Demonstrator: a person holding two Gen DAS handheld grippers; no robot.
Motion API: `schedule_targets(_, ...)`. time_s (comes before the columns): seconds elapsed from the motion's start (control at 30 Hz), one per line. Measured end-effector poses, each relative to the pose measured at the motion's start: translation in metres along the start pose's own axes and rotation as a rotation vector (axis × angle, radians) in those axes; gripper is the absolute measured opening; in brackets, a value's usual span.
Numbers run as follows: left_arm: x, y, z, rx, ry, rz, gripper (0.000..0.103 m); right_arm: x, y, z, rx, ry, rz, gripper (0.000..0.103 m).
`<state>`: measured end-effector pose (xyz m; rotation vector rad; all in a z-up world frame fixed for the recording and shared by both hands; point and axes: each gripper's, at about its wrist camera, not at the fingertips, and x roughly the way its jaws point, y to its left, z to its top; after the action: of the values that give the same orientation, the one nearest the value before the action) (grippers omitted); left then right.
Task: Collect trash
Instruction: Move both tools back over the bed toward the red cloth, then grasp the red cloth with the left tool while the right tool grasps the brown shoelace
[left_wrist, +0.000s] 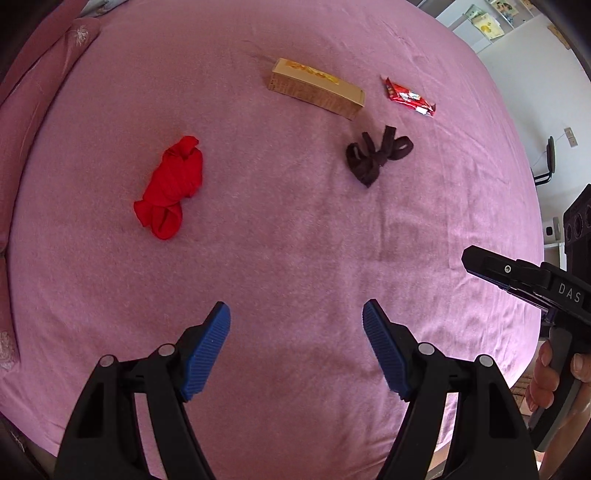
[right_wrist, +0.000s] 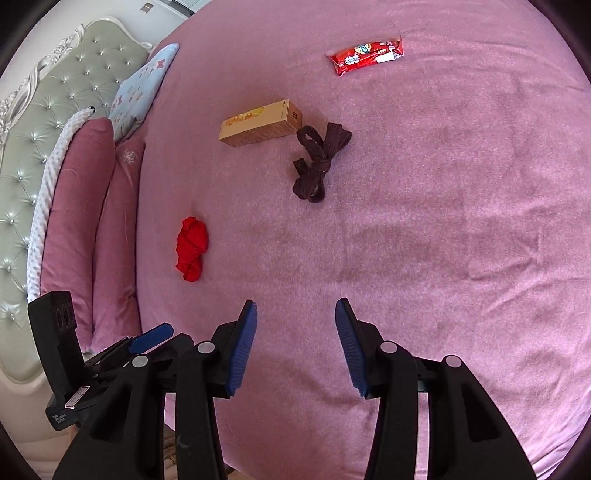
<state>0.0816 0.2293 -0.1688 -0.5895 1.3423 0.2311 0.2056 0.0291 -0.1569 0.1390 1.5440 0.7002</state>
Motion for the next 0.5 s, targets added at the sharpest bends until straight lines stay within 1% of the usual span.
schedule_targets(0.13,0.011,0.035,0.025,-0.010,-0.009,0.033,0.074,0.030,0.002,0.023,0.019,0.008,-0.021,0.044)
schedule_targets(0.33,0.035,0.078,0.062,-0.059,0.001,0.059,0.074,0.067,0.003,0.054,0.038,0.022,-0.033,0.044)
schedule_targets(0.47,0.058,0.098,0.081,-0.101,0.021,0.043,0.074,0.083,0.003,0.072,0.042,0.024,-0.044,0.044)
schedule_targets(0.5,0.065,0.100,0.084,-0.104,0.029,0.041,0.072,0.086,0.002,0.077,0.044,0.023,-0.048,0.044)
